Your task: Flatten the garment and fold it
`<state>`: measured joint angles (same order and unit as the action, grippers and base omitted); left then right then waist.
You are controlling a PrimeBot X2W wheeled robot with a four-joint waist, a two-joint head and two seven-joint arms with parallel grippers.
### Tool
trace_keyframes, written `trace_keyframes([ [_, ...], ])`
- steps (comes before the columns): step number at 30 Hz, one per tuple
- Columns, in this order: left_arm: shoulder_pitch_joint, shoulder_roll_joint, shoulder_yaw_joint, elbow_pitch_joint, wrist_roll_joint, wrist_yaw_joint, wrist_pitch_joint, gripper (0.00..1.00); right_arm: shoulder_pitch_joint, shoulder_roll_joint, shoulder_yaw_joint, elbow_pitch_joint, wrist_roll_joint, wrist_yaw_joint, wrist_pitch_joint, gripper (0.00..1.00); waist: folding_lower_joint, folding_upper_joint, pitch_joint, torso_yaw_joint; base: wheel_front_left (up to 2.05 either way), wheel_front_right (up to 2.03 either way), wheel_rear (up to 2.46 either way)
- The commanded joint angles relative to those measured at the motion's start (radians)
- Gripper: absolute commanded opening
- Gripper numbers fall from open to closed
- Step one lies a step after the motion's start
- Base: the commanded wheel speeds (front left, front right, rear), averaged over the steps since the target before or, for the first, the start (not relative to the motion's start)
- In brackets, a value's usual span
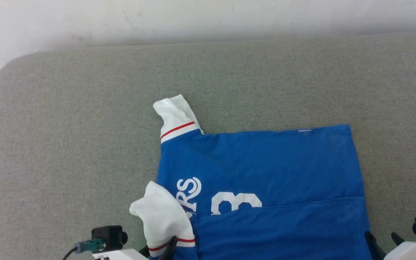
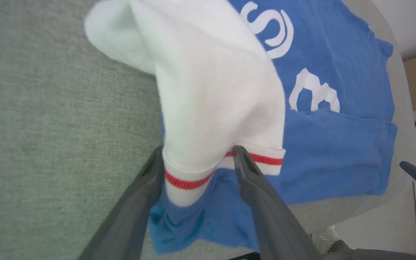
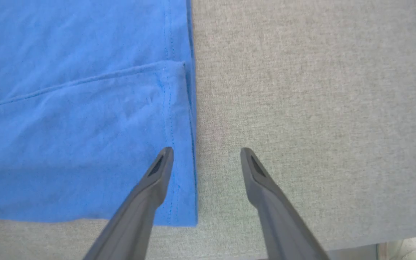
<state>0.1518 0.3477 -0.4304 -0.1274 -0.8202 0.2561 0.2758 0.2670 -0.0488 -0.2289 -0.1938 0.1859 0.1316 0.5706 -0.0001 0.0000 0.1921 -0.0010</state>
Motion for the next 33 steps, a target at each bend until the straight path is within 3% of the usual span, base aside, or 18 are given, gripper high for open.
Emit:
trace_keyframes([
  [1, -0.010, -0.006, 0.011, 0.000, -0.009, -0.002, -0.011, 1.00, -0.013, -0.001, 0.000, 0.004, 0.013, -0.001, -0.012, 1.00, 0.0001, 0.0000, -0.004, 0.000, 0.00, 0.00, 0.00],
  [8, 0.033, -0.016, 0.110, -0.076, -0.008, 0.030, -0.141, 1.00, -0.031, -0.001, -0.013, -0.043, 0.023, -0.001, -0.119, 1.00, 0.0001, 0.0000, -0.025, -0.003, 0.00, 0.00, 0.00],
  [14, -0.040, 0.030, 0.193, -0.155, 0.134, 0.068, -0.307, 1.00, -0.091, -0.001, -0.015, -0.093, -0.026, -0.001, -0.284, 1.00, 0.0001, 0.0000, -0.009, -0.008, 0.00, 0.00, 0.00],
  [19, -0.198, 0.090, 0.190, -0.160, 0.242, 0.079, -0.301, 1.00, -0.157, -0.001, 0.006, -0.117, -0.055, -0.001, -0.386, 1.00, 0.0001, 0.0000, 0.039, -0.017, 0.00, 0.00, 0.00],
  [22, -0.367, 0.125, 0.166, -0.133, 0.289, 0.040, -0.266, 1.00, -0.203, -0.001, 0.019, -0.127, -0.070, -0.001, -0.442, 1.00, 0.0001, 0.0000, 0.087, -0.022, 0.00, 0.00, 0.00],
  [26, -0.613, 0.156, 0.110, -0.032, 0.312, -0.062, -0.189, 1.00, -0.247, -0.001, 0.038, -0.124, -0.078, -0.001, -0.478, 1.00, 0.0001, 0.0000, 0.159, -0.027, 0.00, 0.00, 0.00],
  [33, -0.956, 0.146, -0.021, 0.205, 0.312, -0.225, 0.045, 1.00, -0.299, -0.001, 0.064, -0.080, -0.083, -0.001, -0.505, 1.00, 0.0001, 0.0000, 0.259, -0.046, 0.00, 0.00, 0.00],
])
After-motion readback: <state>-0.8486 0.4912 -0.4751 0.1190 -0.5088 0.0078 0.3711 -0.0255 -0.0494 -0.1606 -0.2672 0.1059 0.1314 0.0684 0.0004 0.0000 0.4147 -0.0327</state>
